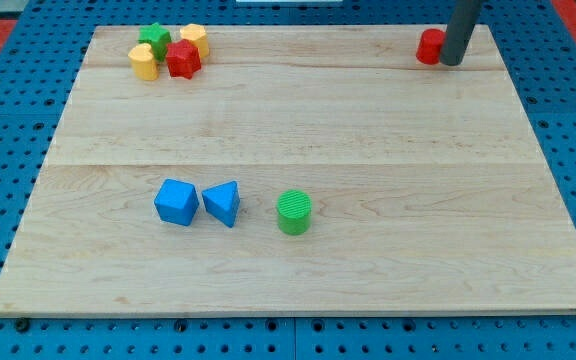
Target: Push the green circle to the red circle
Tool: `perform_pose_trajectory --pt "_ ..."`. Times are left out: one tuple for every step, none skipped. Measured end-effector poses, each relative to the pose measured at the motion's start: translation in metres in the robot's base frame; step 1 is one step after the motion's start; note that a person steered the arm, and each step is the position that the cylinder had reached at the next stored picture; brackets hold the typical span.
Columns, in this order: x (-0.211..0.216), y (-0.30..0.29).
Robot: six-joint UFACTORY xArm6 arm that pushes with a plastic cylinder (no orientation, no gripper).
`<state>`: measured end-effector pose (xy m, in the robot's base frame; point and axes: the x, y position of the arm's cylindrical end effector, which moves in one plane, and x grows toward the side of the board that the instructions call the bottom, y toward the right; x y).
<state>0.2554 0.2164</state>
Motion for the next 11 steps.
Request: perform_pose_trajectory --pt "0.038 -0.001" --pt "0.102 -0.016" --pt "0.144 -0.041" --pt "0.192 -0.056" --pt "0.239 -0.094" --pt "0.259 -0.15" --pt "0.239 -0.202" --pt "0.273 -0.187" --pt "0.312 -0.243" --pt "0.303 -0.258" --pt "0.216 -0.213"
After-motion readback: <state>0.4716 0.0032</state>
